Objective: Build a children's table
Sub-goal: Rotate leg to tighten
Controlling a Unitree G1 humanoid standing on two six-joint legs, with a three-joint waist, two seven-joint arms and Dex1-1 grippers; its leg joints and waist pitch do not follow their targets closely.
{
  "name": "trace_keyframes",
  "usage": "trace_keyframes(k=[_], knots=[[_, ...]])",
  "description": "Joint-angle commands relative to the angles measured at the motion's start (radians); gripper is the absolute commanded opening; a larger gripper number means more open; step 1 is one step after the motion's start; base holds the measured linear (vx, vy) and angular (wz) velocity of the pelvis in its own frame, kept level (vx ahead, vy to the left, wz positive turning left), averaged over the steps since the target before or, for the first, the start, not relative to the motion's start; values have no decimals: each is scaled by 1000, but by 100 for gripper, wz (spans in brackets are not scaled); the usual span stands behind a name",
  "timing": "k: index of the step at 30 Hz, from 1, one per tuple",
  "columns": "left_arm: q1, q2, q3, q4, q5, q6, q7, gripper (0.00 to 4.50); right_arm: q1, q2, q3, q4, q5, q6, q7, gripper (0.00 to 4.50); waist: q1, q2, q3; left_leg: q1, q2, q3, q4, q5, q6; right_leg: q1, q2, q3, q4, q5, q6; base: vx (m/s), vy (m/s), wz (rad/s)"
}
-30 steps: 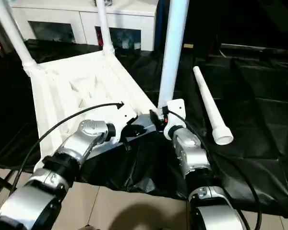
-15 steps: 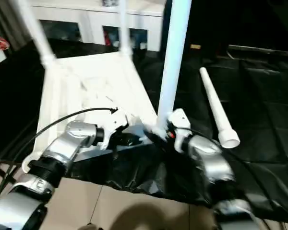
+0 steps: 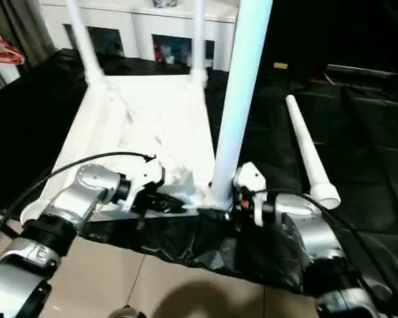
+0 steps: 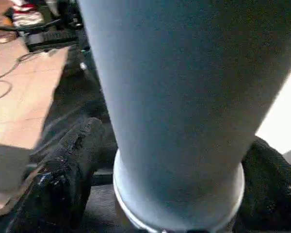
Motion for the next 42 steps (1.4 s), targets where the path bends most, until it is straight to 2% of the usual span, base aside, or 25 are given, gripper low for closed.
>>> trace_keyframes(k=[1, 11, 17, 18, 20, 21, 22, 23, 25, 26, 27, 31, 33, 36, 38, 40, 42], knots=[[-43, 3, -4, -6, -20, -27, -21, 0, 11, -3, 26, -49, 29, 13, 51, 354, -2, -4, -73, 2, 2, 11, -59, -200, 74, 65, -38, 31, -56, -159, -241, 0, 0, 0], [-44, 17, -7, 5, -25, -34, -69, 0, 29, -12, 35, -92, 41, 50, 77, 278, 5, -4, -74, 0, 0, 11, -57, -187, 67, 68, -37, 31, -52, -135, -244, 0, 0, 0], [-54, -28, 29, 24, -31, -13, 41, 0, 49, 37, 27, -87, 42, 68, 4, 273, 9, -2, -73, 2, 2, 11, -58, -199, 62, 64, -38, 31, -54, -144, -244, 0, 0, 0], [-58, -42, 38, 28, -32, -3, 76, 0, 48, 61, 18, -74, 35, 59, -39, 273, 8, 0, -72, 2, 2, 10, -59, -206, 53, 65, -39, 31, -55, -158, -241, 0, 0, 0], [-67, -67, 49, 36, -22, 3, 149, 0, 35, 104, 4, -27, -2, 46, -149, 273, 3, -7, -70, 0, -1, 9, -62, -223, 40, 66, -41, 30, -61, -210, -221, 0, 0, 0], [-70, -80, 51, 37, -16, 10, 182, 0, 20, 127, -4, 14, -32, 29, -226, 273, 0, -3, -67, 2, -2, 8, -64, -239, 26, 60, -44, 30, -67, -266, -204, 0, 0, 0], [-75, -97, 52, 38, -7, 19, 221, 0, 0, 156, -16, 66, -64, 12, -321, 273, -10, -9, -66, -1, -6, 5, -67, -251, 12, 65, -44, 27, -70, -321, -184, 0, 0, 0], [-79, -116, 51, 38, 1, 33, 257, 0, -17, 183, -29, 110, -81, 4, -395, 272, -22, -8, -63, -1, -7, 4, -71, -263, 2, 63, -45, 26, -76, -377, -161, 0, 0, 0], [-82, -134, 50, 37, 8, 45, 289, 0, -28, 205, -39, 137, -85, 5, -445, 272, -33, -8, -62, -1, -10, 4, -70, -265, 8, 63, -44, 26, -85, -413, -142, 0, 0, 0], [-82, -134, 50, 37, 8, 45, 289, 0, -28, 205, -39, 137, -85, 5, -445, 272, -35, -10, -63, 0, -11, 5, -69, -262, 13, 62, -42, 26, -87, -414, -140, 0, 0, 0], [-88, -167, 56, 39, 10, 60, 341, 0, -42, 240, -48, 161, -88, 19, -501, 272, -39, -10, -65, -3, -12, 6, -66, -243, 25, 64, -42, 29, -84, -386, -144, 0, 0, 0], [-92, -231, 59, 41, 26, 85, 460, 0, -90, 328, -64, 231, -107, 32, -647, 272, -47, -3, -67, -4, -11, 6, -67, -217, 30, 64, -37, 27, -77, -308, -174, 0, 0, 0], [-85, -256, 43, 33, 41, 87, 499, 0, -134, 385, -79, 298, -128, 19, -750, 272, -55, -4, -67, -5, -12, 5, -68, -226, 23, 64, -36, 27, -74, -305, -179, 0, 0, 0], [-74, -264, 38, 16, 43, 96, 502, 0, -154, 403, -83, 329, -133, -1, -775, 272, -63, -5, -66, -2, -13, 6, -68, -246, 28, 63, -37, 27, -81, -327, -171, 0, 0, 0], [-57, -249, 27, -8, 44, 82, 469, 0, -154, 393, -76, 322, -132, -18, -739, 342, -63, -6, -67, -3, -11, 6, -68, -241, 38, 64, -36, 29, -78, -306, -176, 0, 0, 0], [-46, -234, 18, -22, 41, 73, 441, 0, -150, 381, -82, 312, -123, -13, -706, 342, -62, -6, -69, -4, -10, 6, -67, -220, 50, 66, -36, 29, -73, -256, -191, 0, 0, 0], [-40, -224, 14, -30, 37, 67, 422, 0, -147, 370, -80, 306, -124, -13, -687, 362, -61, -6, -70, -4, -9, 6, -66, -211, 58, 67, -38, 30, -69, -235, -201, 0, 0, 0]])
